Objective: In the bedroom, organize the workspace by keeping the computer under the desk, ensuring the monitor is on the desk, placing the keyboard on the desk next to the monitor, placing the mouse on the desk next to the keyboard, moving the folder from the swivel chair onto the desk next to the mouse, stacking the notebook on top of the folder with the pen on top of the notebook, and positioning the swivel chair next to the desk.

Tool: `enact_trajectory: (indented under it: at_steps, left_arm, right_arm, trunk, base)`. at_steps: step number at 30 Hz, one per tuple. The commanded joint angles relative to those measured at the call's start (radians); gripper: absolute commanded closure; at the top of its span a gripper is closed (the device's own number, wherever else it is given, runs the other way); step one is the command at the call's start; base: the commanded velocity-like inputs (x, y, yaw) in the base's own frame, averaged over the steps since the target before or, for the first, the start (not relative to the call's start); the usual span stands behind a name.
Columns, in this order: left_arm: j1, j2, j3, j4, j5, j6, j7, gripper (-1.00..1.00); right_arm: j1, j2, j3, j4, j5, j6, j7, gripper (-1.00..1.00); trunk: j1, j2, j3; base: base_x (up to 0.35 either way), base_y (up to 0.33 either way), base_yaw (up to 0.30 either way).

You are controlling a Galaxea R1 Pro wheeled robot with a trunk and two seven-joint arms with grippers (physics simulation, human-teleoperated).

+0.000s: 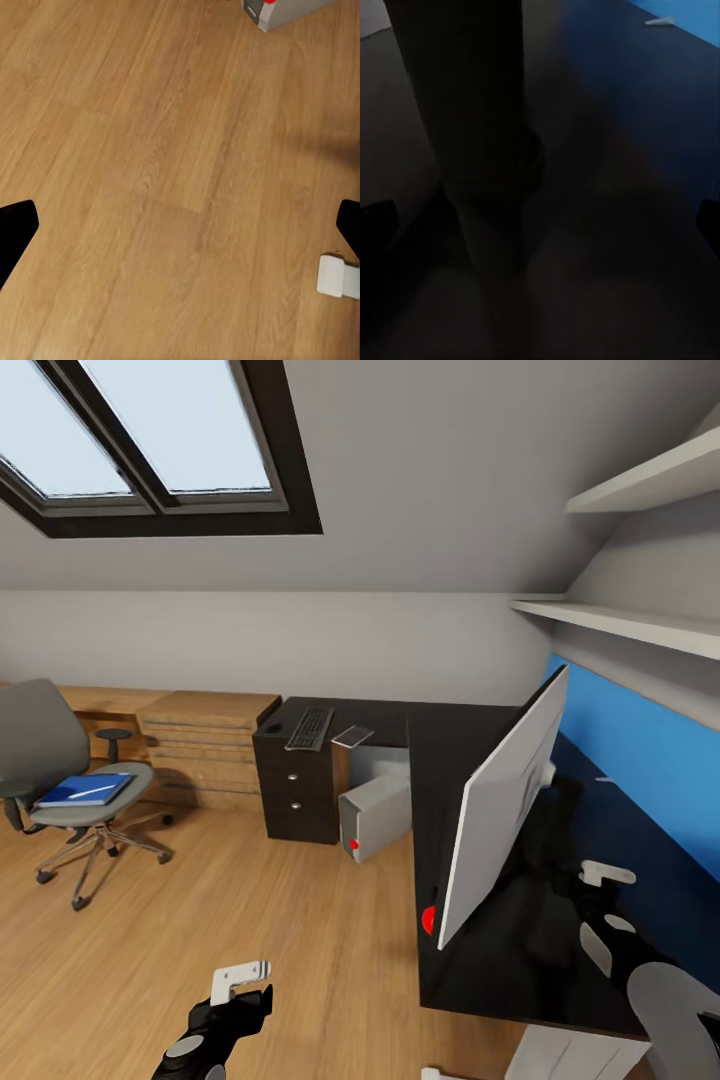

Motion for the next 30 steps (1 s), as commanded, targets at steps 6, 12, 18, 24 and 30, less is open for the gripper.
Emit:
enact_trajectory:
  at_steps: [6,12,18,24,30]
  left_arm:
    - [-0.001,0.001,-0.003,-0.001,0.010,0.001,0.010,-1.00]
    - [-0.001,0.001,-0.002,-0.001,0.010,0.001,0.010,-1.00]
    - [-0.001,0.001,-0.002,-0.001,0.010,0.001,0.010,-1.00]
    - [-0.001,0.001,-0.003,-0.001,0.010,0.001,0.010,-1.00]
    - [-0.001,0.001,-0.004,-0.001,0.010,0.001,0.010,-1.00]
  right_arm:
    - [-0.001,0.000,-0.004,0.001,0.002,-0.004,0.002,-1.00]
    - [-0.001,0.000,-0.004,0.001,0.002,-0.006,0.002,-1.00]
    - [-0.001,0.000,0.001,0.001,0.004,-0.020,0.002,-1.00]
    - [-0.001,0.001,0.005,0.002,0.008,-0.063,0.003,-1.00]
    - [-0.001,0.003,0.005,0.003,0.011,-0.111,0.003,-1.00]
  trunk:
    - [0.000,-0.001,-0.001]
    - [0.000,-0.001,-0.001]
    - [0.000,-0.001,-0.001]
    - [0.000,-0.001,-0.001]
    - [0.000,-0.001,-0.001]
  base:
    - [0.059,0.000,0.000]
    - [0.007,0.000,0.000]
    - [0.000,0.000,0.000]
    - [0.000,0.000,0.000]
    - [0.000,0.000,0.000]
